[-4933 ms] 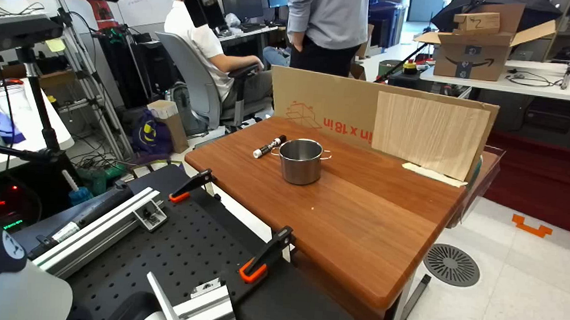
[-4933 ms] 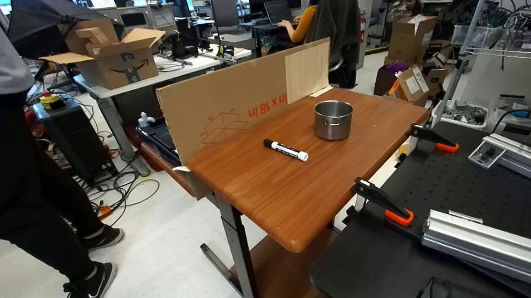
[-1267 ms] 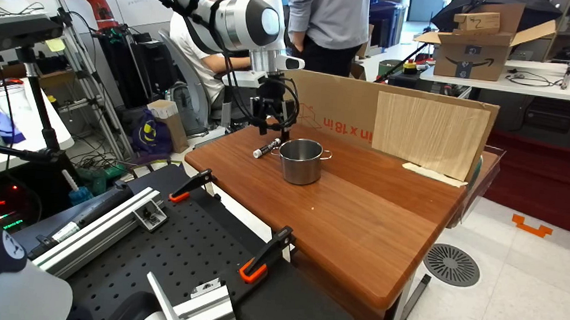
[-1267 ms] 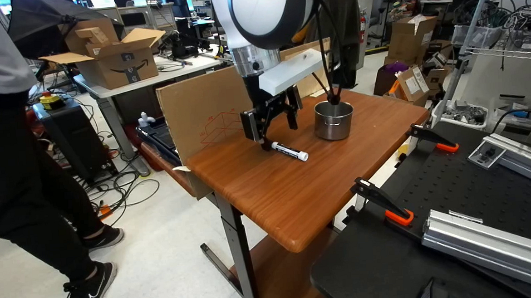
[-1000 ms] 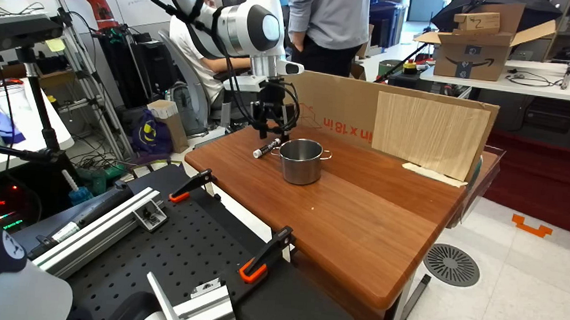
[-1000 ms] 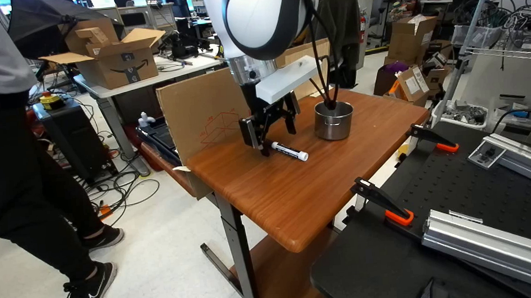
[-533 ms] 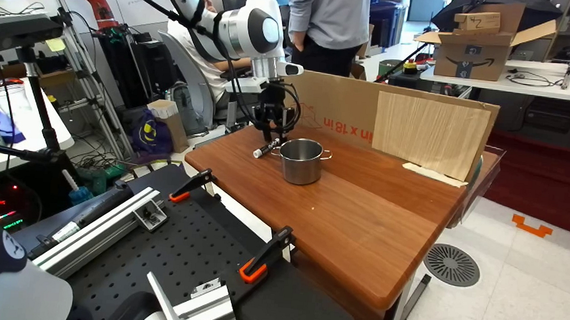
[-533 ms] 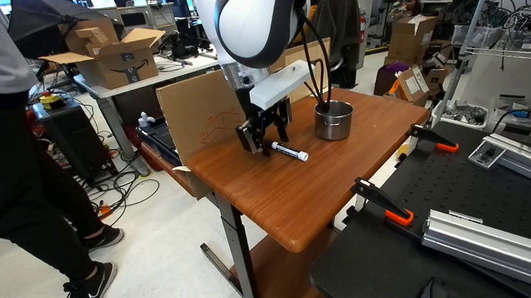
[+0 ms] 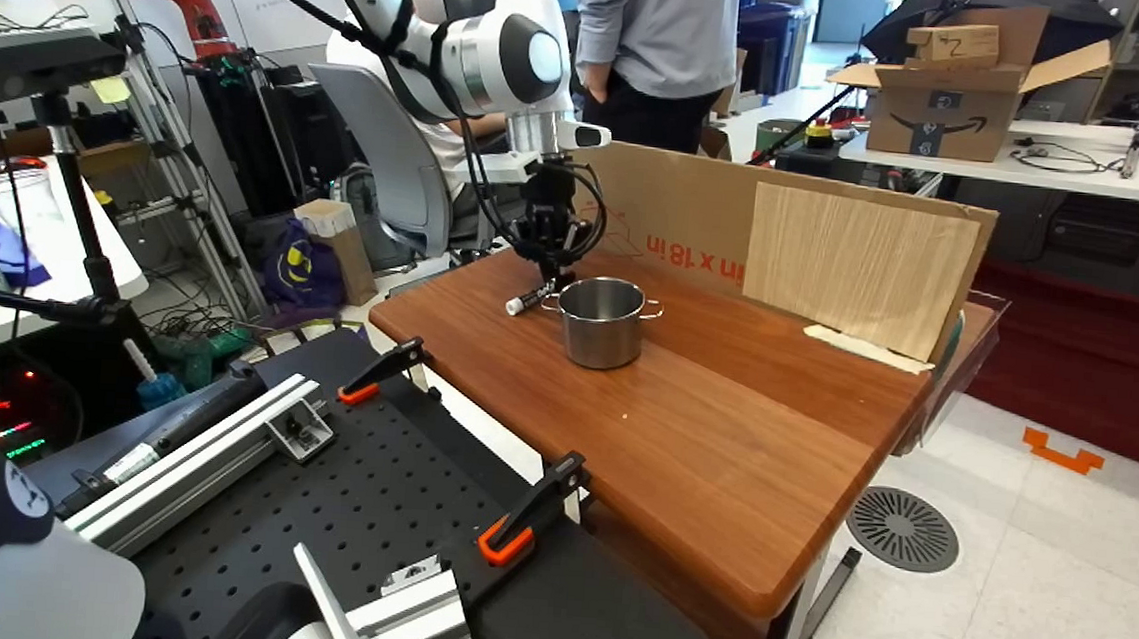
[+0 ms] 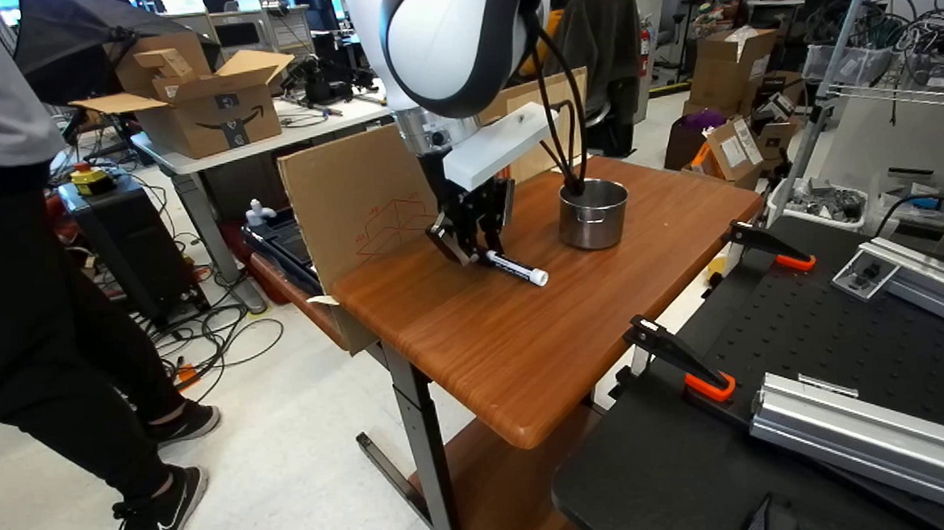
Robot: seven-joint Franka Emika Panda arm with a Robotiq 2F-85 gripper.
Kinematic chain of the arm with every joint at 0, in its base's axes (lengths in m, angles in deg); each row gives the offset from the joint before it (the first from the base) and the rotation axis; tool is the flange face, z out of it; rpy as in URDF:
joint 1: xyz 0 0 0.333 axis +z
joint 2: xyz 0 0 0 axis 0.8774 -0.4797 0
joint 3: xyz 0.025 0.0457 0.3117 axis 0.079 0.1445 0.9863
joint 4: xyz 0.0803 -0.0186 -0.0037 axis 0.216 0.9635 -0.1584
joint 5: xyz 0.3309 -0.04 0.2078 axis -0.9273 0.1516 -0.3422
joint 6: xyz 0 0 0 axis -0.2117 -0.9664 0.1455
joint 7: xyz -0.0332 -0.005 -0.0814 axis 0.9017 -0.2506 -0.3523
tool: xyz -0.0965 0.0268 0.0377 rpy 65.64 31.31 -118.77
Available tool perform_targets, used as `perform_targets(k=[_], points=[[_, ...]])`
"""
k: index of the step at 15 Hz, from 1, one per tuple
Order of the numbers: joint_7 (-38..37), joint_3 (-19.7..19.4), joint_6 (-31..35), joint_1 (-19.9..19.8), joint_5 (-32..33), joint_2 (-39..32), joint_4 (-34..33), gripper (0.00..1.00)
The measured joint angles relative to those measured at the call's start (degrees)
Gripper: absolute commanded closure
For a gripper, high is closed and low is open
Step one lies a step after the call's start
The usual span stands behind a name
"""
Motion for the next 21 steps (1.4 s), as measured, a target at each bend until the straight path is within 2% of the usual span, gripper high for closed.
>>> perform_targets(k=[6,11,14,17,21], points=[[-0.4,-0.5,0.2,0.0,0.4,2.5,0.1,0.94],[-6.2,-2.6,4.0,0.6,6.3,11.9,7.0,0.94],[-15.1,-4.9,9.2,1.6,13.9,18.3,14.1,0.94],[-27.6,-7.1,13.8,2.0,23.8,23.1,20.2,0.94],[-44.5,-11.3,15.5,3.3,38.5,27.7,25.1,0.94]])
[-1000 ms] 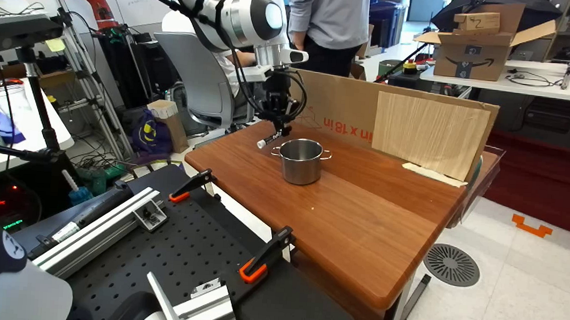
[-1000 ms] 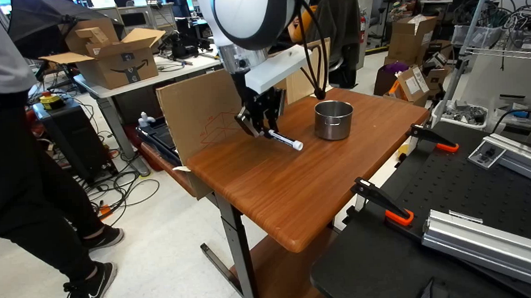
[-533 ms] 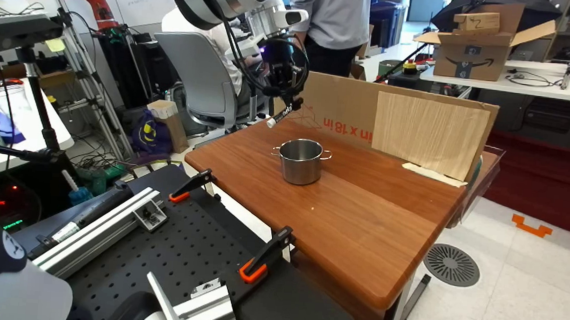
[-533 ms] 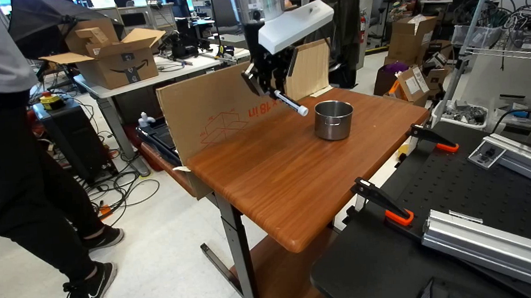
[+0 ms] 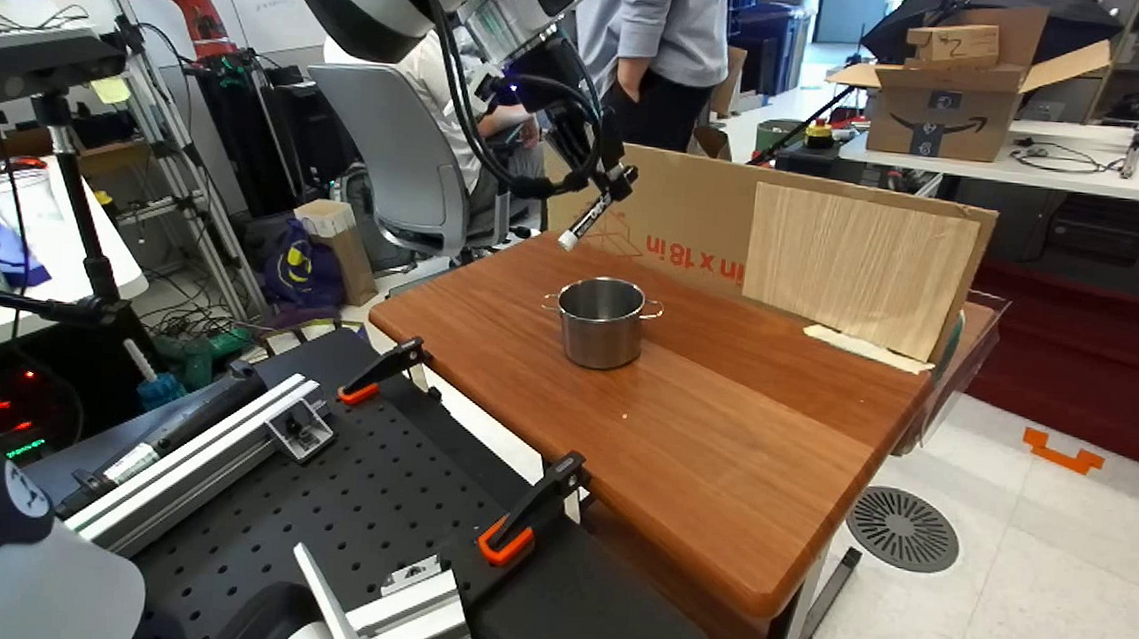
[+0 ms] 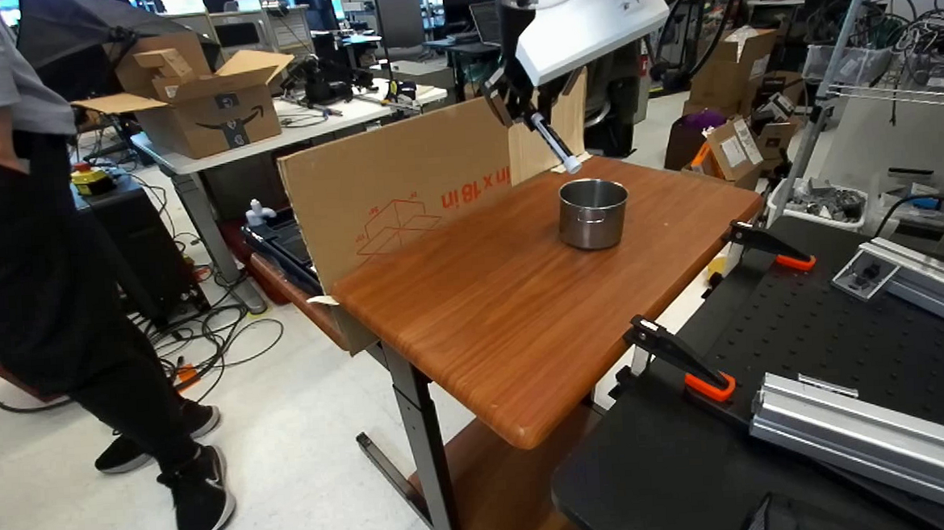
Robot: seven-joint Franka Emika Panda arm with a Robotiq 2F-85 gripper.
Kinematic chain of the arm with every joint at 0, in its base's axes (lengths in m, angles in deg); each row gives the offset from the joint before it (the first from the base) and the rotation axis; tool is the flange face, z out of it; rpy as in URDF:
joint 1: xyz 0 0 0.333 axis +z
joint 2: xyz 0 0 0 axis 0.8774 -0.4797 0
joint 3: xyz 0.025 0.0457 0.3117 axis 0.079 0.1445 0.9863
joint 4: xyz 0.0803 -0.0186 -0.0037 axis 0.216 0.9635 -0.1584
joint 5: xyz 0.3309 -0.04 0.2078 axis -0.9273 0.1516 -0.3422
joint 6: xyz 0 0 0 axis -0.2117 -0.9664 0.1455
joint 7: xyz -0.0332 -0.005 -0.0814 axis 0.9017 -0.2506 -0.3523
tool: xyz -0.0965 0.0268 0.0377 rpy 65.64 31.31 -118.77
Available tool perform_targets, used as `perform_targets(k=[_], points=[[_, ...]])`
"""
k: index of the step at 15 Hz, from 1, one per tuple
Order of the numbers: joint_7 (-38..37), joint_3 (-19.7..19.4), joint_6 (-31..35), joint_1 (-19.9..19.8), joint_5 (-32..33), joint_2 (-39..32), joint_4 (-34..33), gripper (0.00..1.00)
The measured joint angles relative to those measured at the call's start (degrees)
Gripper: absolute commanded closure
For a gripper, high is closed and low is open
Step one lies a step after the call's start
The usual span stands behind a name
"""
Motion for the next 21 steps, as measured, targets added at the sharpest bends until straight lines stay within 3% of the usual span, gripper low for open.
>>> perform_targets(k=[5,9,13,20,21], points=[[-20.9,-2.8,0.0,0.2,16.5,1.8,3.1,0.94],[-32.0,-2.6,-0.1,0.3,23.2,1.5,5.5,0.94],[-37.6,-2.6,-0.3,0.3,25.7,0.1,6.2,0.94],[-40.2,-2.4,-0.3,0.3,25.7,-4.5,5.0,0.94],[-40.4,-2.4,-0.3,0.3,25.7,-5.0,4.6,0.52]])
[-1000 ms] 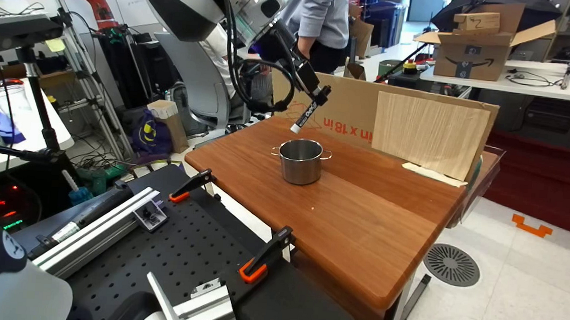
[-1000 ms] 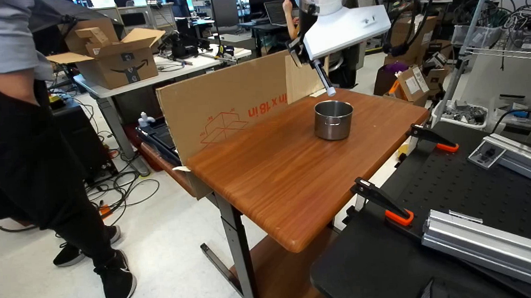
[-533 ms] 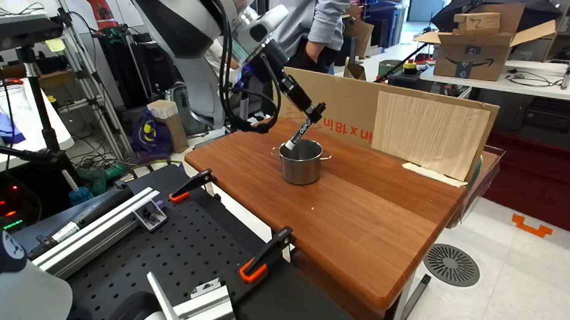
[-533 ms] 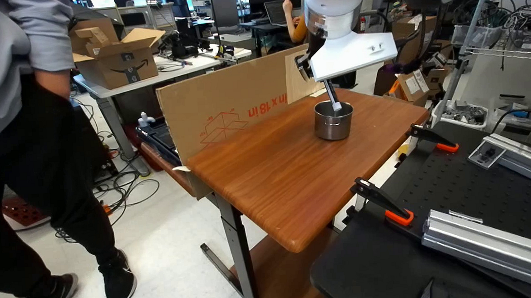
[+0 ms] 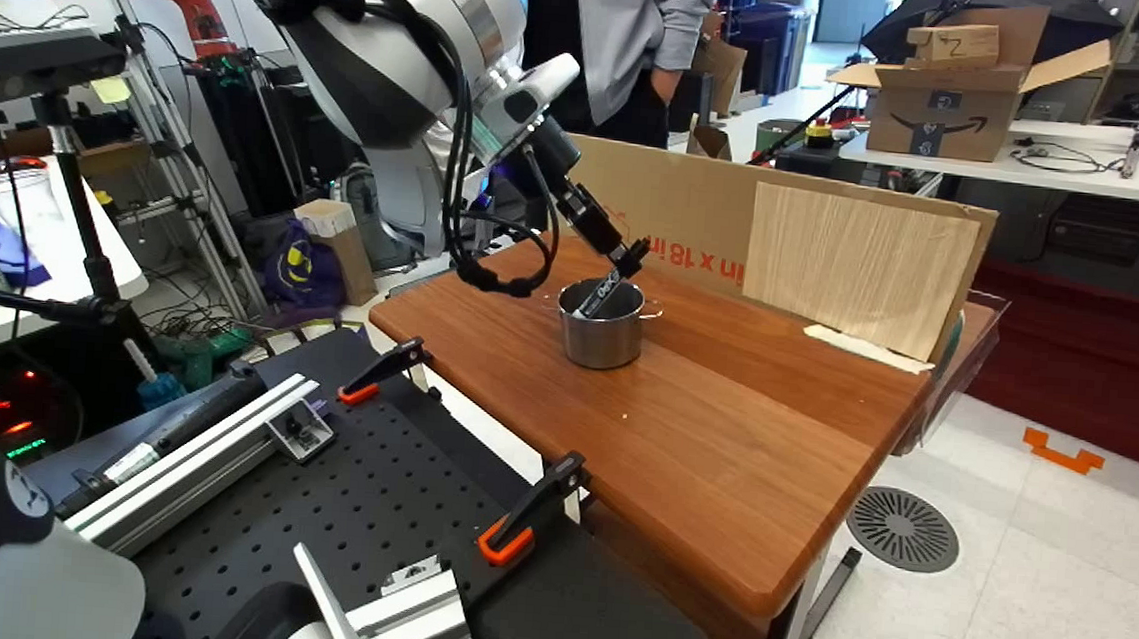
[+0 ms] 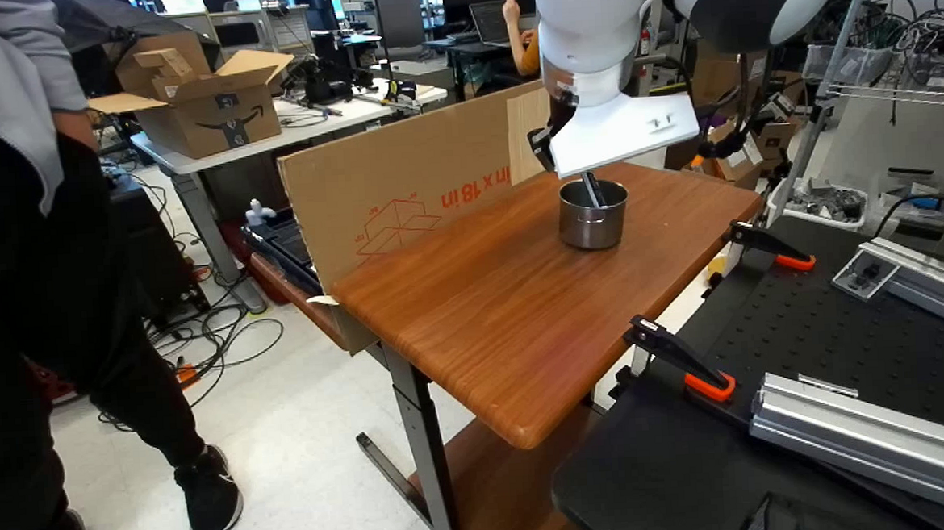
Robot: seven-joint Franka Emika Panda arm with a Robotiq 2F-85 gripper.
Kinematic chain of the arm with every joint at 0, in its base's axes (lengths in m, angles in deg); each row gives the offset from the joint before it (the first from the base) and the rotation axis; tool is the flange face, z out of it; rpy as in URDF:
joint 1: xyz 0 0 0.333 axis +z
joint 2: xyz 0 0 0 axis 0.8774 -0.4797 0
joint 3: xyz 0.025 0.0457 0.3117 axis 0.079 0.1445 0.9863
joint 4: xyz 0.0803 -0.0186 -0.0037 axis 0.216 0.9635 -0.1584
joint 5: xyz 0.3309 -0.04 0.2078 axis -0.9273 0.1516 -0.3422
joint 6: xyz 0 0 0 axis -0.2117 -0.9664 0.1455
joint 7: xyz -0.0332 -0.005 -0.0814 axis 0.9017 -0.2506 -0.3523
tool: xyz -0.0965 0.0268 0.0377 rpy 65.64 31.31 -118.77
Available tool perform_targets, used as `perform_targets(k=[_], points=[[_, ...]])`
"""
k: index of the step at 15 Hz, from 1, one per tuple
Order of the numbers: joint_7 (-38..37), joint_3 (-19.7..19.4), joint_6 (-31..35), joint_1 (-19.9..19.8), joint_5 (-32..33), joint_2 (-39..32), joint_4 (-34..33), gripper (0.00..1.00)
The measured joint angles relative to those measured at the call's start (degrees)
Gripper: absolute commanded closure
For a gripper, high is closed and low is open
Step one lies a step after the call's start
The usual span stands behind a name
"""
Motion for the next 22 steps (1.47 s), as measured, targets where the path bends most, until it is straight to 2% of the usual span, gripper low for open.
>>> perform_targets(k=[1,4,8,13,22], points=[[-0.1,0.0,0.0,0.0,0.0,-0.5,-0.4,0.50],[-0.1,0.1,-0.4,0.0,0.0,-1.7,-1.4,0.30],[-0.1,7.3,-4.3,-5.5,0.0,-2.2,-2.5,0.01],[-0.1,11.9,-6.4,-9.3,0.0,-2.2,-3.1,0.00],[0.9,14.9,-6.5,-11.6,-0.3,0.5,-3.2,0.00]])
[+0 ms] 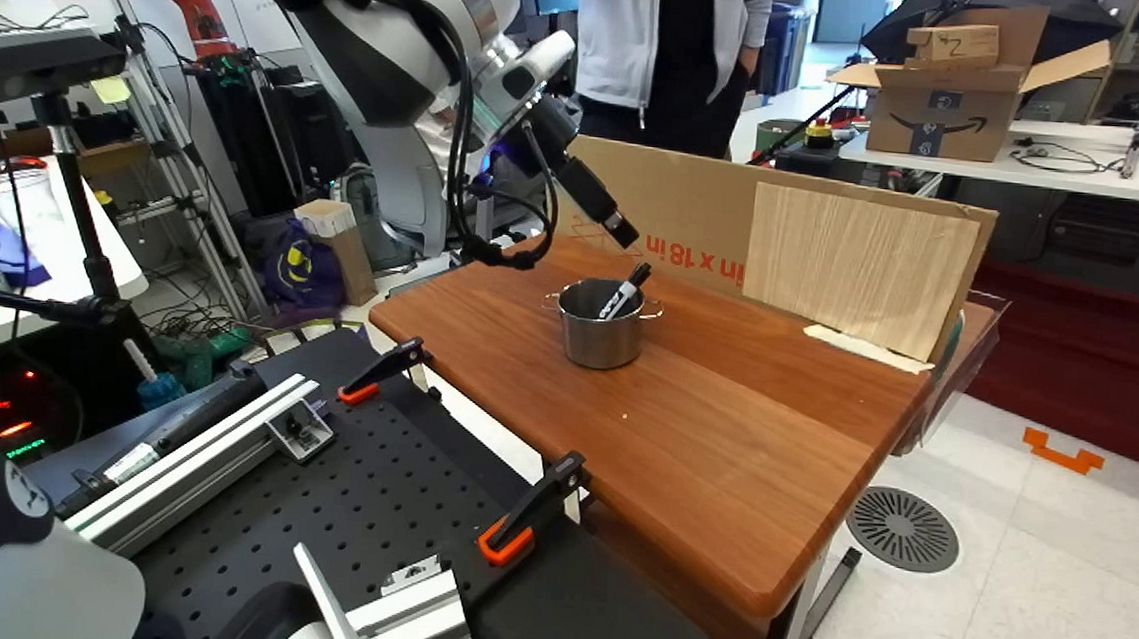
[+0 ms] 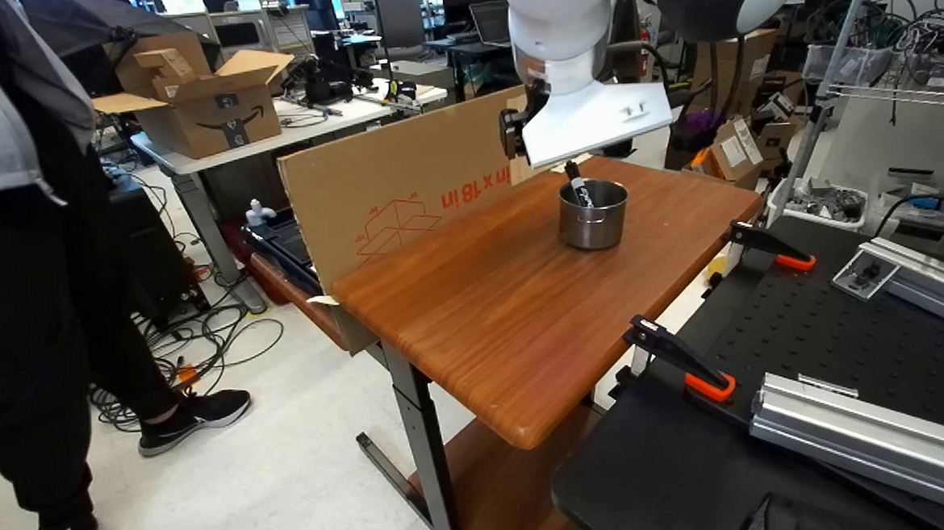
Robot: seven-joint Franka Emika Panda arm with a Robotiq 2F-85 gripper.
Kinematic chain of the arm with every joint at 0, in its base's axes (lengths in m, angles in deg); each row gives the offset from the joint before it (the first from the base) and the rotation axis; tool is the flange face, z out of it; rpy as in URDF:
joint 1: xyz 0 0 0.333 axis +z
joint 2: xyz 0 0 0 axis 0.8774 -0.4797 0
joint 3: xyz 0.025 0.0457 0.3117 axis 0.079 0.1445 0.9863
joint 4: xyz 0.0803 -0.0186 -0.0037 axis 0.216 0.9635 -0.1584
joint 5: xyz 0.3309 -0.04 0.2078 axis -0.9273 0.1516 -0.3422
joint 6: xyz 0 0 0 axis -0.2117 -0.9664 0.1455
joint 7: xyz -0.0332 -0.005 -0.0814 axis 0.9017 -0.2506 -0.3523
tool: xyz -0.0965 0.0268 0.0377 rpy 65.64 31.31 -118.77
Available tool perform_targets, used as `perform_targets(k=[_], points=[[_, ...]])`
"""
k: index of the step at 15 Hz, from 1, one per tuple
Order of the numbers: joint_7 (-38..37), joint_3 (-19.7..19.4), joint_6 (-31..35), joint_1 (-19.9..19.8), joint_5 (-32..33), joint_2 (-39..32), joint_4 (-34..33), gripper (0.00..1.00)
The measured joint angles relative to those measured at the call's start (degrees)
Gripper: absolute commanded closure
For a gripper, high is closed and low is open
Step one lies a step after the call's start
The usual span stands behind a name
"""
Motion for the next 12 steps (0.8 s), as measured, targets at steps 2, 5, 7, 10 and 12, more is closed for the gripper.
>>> perform_targets(k=[2,5,7,10,12], points=[[0.9,0.7,0.0,0.0,-0.2,2.6,0.6,0.00],[3.1,1.6,0.0,-0.1,-1.0,7.0,2.4,0.00],[4.9,2.0,0.0,-0.1,-1.6,9.0,3.7,0.00],[5.5,2.0,0.0,-0.2,-1.8,9.5,4.3,0.00],[5.5,2.1,0.0,-0.2,-1.8,9.5,4.3,0.00]])
